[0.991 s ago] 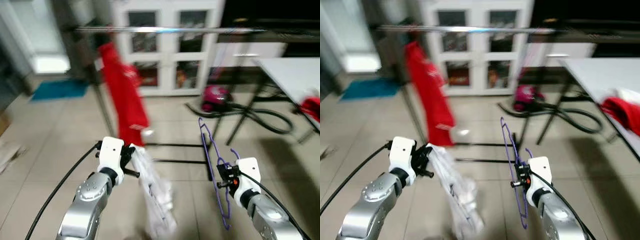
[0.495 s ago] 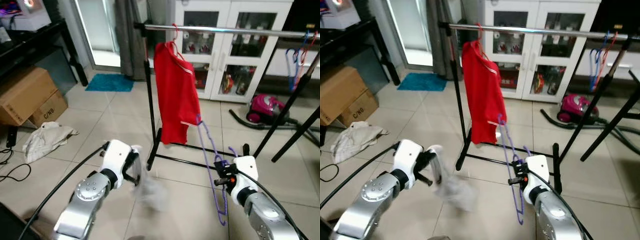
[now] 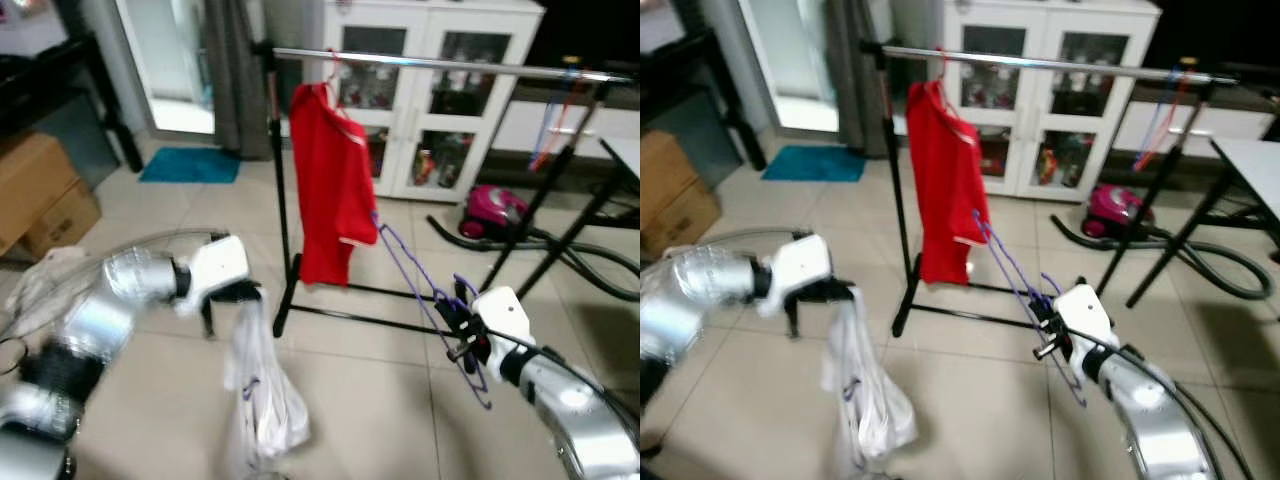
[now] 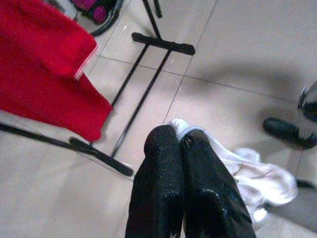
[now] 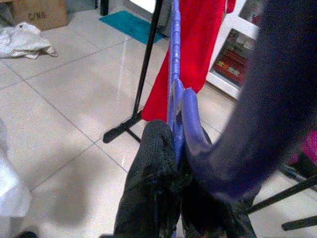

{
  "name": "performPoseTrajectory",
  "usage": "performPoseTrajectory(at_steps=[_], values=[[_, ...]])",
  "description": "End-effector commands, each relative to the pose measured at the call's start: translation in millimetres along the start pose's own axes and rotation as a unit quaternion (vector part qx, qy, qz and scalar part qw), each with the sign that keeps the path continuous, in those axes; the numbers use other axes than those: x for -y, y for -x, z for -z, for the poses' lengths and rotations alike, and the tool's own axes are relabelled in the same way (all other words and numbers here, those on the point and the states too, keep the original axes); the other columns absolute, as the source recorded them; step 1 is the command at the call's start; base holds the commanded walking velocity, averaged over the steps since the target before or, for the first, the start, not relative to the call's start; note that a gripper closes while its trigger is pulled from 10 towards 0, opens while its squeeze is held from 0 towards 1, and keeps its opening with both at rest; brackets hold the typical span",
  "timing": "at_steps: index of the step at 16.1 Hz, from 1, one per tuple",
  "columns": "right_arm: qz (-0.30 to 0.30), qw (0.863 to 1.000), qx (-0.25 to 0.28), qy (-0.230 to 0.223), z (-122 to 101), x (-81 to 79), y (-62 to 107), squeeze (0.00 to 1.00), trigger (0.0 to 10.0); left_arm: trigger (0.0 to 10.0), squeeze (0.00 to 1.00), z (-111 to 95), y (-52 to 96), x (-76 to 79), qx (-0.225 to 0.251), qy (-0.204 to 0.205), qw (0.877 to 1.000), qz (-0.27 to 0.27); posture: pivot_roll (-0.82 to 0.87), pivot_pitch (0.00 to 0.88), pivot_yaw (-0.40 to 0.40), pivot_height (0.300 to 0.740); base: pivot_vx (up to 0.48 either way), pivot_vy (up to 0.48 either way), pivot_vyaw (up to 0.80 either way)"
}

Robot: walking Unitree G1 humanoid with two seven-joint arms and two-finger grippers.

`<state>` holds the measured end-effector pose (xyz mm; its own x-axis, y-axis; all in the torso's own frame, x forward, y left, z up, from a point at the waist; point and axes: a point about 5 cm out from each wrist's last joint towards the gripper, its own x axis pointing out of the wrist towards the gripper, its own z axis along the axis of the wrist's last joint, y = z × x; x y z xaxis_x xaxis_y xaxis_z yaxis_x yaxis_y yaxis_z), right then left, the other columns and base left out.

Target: Hang hanger

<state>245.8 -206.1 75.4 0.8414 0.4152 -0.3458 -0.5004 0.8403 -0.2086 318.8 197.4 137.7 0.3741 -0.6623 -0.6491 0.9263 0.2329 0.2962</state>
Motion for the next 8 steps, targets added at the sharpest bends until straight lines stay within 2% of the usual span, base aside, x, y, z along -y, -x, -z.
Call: performPoseTrajectory(at_steps=[1,2,4,6,7,8], values=[[-0.018,1.0,0.001,0.015,-2,-0.8,-1.3,0.0,10.0,10.0,0.0,0,-4.4,1.0,-0.01,-0.021,0.999,0.026,0.1,0.0,0.013,0.74,0.0,0.0,0.0],[-0.033,0.998,-0.01,0.052,-4,5.6,1.9,0.0,10.0,10.0,0.0,-3,-3.8,-16.6,-0.038,-0.038,0.998,0.035,0.09,0.002,0.023,0.74,0.0,0.0,0.0],[-0.014,0.998,-0.02,0.053,-2,12.8,4.6,0.0,10.0,10.0,0.0,2,-2.9,-31.4,-0.069,-0.034,0.997,0.01,0.07,0.012,0.033,0.74,0.0,0.0,0.0],[0.016,0.999,-0.032,0.039,2,16.9,9.2,0.0,10.0,10.0,0.0,7,-8.8,-46.1,-0.103,-0.012,0.991,-0.087,0.06,0.028,0.042,0.74,0.0,0.0,0.0],[0.018,0.999,-0.033,0.037,3,16.6,10.0,0.0,10.0,10.0,0.0,7,-10.6,-47.6,-0.108,-0.011,0.989,-0.104,0.06,0.028,0.042,0.74,0.0,0.0,0.0],[0.002,0.999,-0.036,0.04,4,10.3,14.5,0.0,10.0,10.0,0.0,6,-17.3,-52.8,-0.1,0.033,0.982,-0.159,0.05,0.044,0.045,0.74,0.0,0.0,0.0]])
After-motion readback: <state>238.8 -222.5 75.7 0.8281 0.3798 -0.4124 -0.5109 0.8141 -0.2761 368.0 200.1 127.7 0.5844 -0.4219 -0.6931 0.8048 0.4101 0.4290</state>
